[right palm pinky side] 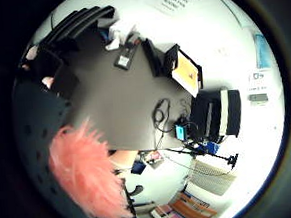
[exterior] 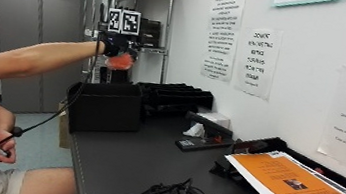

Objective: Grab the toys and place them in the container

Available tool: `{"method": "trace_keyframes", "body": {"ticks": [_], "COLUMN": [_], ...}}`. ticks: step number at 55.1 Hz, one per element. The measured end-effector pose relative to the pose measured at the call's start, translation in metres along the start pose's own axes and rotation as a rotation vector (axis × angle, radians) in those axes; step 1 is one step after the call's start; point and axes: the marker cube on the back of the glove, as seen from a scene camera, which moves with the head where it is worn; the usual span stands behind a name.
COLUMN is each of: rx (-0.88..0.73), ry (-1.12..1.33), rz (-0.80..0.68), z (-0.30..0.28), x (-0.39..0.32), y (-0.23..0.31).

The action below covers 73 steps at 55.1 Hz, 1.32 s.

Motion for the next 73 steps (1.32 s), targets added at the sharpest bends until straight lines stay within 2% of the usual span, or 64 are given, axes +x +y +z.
{"method": "trace_keyframes", "body": {"ticks": [8, 21, 27, 33, 47, 52, 73], "rx": [0.005, -0.016, 0.028, 0.011, -0.275, -0.257, -0.120], "ry": [0.022, 0.022, -0.106, -0.107, 0.009, -0.001, -0.145], "rz": [-0.064, -0.249, -0.370, -0.354, -0.417, -0.437, -0.351], "z": [-0.009, 0.015, 0.025, 0.038, 0.061, 0.059, 0.029], "x": [-0.062, -0.195, -0.215, -0.240, -0.247, -0.243, -0.205], "y": [-0.023, -0.062, -0.056, -0.064, -0.058, -0.056, -0.045]}}
